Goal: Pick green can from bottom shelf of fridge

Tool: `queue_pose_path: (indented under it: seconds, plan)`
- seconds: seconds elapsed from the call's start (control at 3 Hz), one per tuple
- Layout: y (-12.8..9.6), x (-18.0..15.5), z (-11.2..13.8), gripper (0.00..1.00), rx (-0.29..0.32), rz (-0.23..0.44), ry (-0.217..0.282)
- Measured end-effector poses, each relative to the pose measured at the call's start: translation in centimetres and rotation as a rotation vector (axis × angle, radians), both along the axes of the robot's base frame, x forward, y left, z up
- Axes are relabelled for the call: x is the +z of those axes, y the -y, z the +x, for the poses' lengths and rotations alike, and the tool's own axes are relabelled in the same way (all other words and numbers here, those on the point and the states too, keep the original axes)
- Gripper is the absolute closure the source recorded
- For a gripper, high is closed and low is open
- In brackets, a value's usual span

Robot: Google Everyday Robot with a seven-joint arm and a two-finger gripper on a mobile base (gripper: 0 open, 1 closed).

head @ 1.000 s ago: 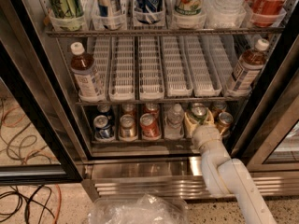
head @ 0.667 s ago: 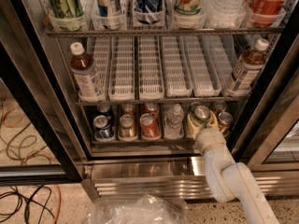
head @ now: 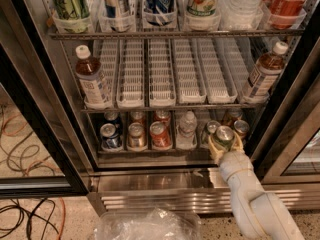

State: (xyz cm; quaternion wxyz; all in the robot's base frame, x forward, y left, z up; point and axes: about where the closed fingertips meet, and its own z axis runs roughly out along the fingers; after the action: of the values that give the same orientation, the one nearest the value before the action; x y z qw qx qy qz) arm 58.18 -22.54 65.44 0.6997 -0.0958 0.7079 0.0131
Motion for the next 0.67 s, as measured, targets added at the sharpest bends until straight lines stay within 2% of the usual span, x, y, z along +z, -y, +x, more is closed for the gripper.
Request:
queue_pose_path:
  seconds: [0.33,0.67]
  plan:
    - [1.3,-1.7,-2.4,1.0,0.056,-0.075,-0.033]
    - [-1.4,-3.0,-2.6,1.0,0.209,-0.095,-0.081]
